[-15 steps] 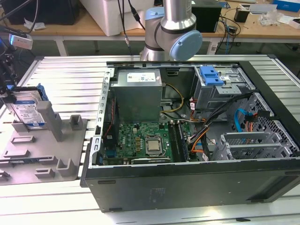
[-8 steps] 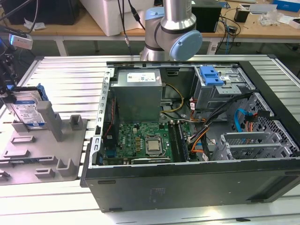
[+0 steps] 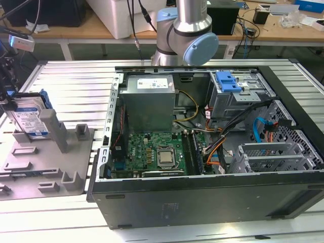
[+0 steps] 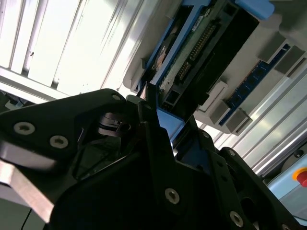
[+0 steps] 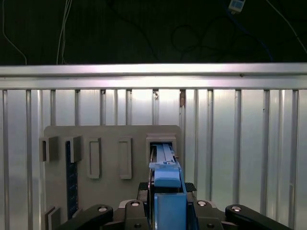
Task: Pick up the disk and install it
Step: 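Pick up the disk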
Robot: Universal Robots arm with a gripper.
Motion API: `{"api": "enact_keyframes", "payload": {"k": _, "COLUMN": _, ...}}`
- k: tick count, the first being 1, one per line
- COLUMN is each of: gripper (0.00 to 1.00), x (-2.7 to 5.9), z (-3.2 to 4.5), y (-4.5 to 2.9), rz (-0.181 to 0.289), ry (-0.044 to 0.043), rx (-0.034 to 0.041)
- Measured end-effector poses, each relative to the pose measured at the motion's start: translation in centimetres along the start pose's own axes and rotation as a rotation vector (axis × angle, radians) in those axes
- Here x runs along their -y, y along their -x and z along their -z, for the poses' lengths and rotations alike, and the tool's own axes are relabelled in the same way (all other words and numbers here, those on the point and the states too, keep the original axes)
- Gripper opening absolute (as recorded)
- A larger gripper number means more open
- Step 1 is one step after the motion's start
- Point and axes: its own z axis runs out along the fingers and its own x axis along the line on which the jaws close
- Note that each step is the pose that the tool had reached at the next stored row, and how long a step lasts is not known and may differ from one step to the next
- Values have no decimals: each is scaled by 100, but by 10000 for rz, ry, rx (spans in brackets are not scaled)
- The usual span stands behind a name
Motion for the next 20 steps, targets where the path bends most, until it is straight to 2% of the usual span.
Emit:
{"api": "enact_keyframes", "payload": {"k": 8, "gripper": 36, "x": -5, "z": 107, "y": -9, "rz": 61, "ry": -69, "rx": 1}}
{"api": "enact_keyframes", "payload": {"k": 20, "gripper": 36, "x": -4, "z": 298, "y": -26, "rz": 113, "ry": -87, "rx": -1}}
